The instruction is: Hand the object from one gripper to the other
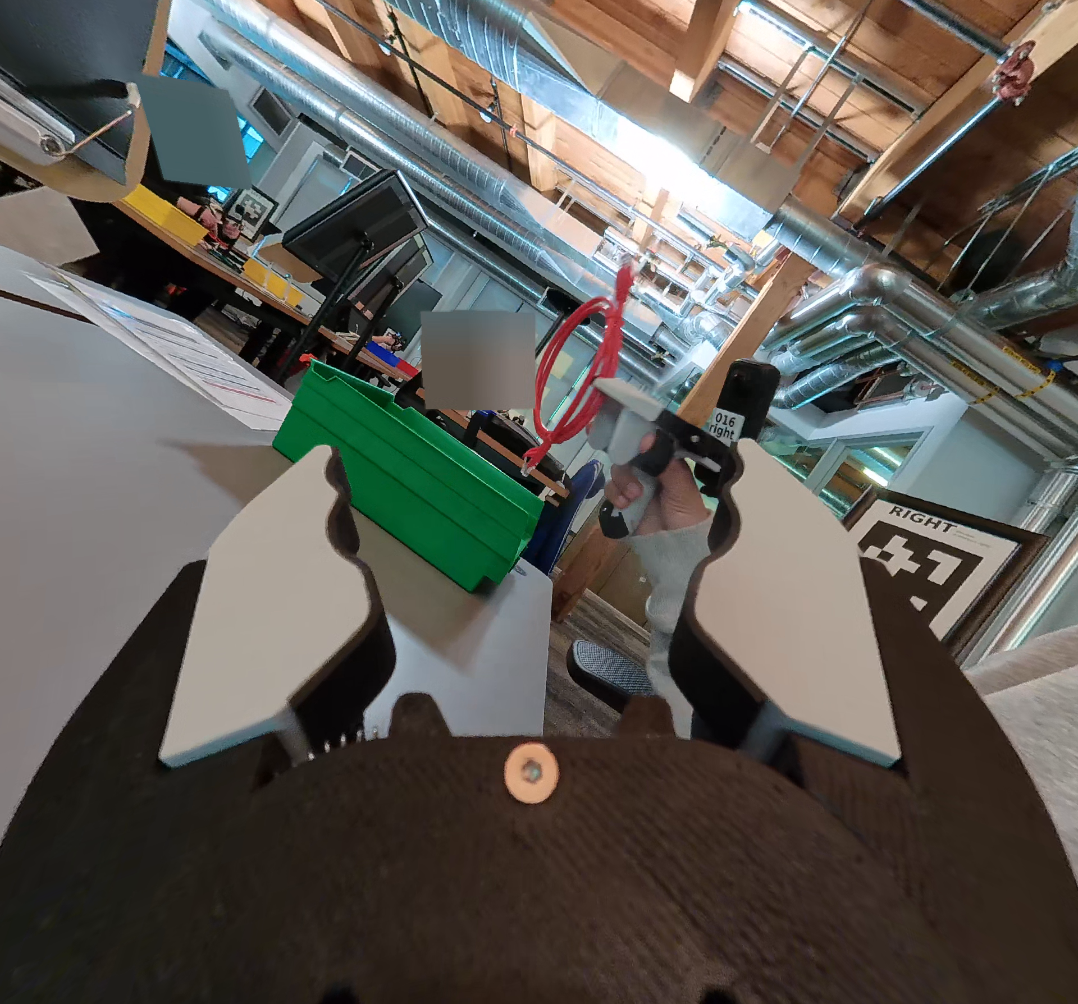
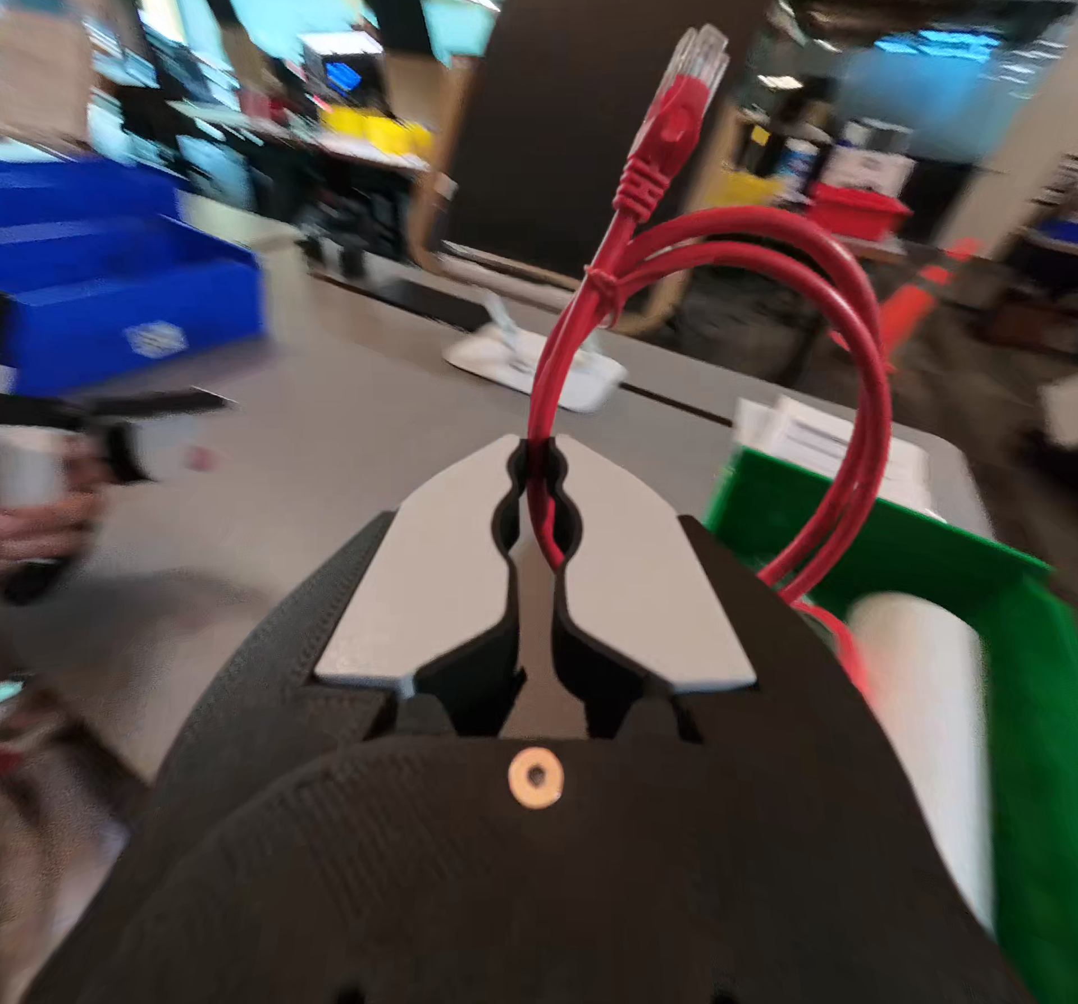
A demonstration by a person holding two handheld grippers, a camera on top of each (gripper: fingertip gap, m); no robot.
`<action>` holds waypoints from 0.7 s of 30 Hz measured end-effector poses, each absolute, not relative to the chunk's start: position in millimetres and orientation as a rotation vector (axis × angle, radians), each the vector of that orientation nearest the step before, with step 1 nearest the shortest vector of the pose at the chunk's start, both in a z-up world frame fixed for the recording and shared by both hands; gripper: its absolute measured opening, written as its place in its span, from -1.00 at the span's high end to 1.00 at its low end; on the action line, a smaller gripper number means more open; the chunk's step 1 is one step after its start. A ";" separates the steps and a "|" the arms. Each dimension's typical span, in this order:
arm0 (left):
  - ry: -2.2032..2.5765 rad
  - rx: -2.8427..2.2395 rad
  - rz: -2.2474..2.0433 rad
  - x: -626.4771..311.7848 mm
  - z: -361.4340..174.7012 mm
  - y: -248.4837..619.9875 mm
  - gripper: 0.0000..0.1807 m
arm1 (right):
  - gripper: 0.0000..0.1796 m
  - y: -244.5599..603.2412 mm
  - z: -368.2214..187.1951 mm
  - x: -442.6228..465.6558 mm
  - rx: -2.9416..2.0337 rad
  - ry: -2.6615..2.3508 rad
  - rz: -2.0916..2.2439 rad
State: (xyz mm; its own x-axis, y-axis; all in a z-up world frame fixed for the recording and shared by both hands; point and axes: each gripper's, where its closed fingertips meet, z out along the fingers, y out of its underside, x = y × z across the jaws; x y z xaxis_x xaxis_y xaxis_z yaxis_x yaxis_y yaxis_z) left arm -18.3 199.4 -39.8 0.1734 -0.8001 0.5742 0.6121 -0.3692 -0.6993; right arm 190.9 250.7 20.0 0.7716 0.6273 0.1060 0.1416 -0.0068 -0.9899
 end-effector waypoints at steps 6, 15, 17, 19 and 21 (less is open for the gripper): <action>0.240 -1.270 -1.506 -10.3 -43.2 197.3 -0.30 | 0.87 297.2 -45.3 289.0 -1.806 -0.496 0.028; 0.192 -1.263 -1.540 -16.2 -44.3 201.2 -0.26 | 0.53 300.5 -35.9 292.3 -1.687 -0.439 0.057; 0.176 -1.261 -1.550 -18.2 -44.4 202.4 -0.26 | 0.57 295.8 -28.9 278.3 -1.647 -0.465 0.122; 0.181 -1.263 -1.542 -17.8 -44.5 202.4 -0.25 | 0.60 290.3 -23.8 257.7 -1.605 -0.505 0.202; 0.208 -1.274 -1.520 -14.9 -45.2 201.5 -0.25 | 0.62 284.4 -21.9 233.3 -1.571 -0.547 0.278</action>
State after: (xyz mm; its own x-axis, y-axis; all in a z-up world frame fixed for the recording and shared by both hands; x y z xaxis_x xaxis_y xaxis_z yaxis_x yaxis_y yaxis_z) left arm -14.9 201.5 -45.2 0.1651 -0.7890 0.5918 0.6013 -0.3951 -0.6945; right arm 233.3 284.4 -21.9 0.8526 0.5002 0.1510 0.1732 0.0020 -0.9849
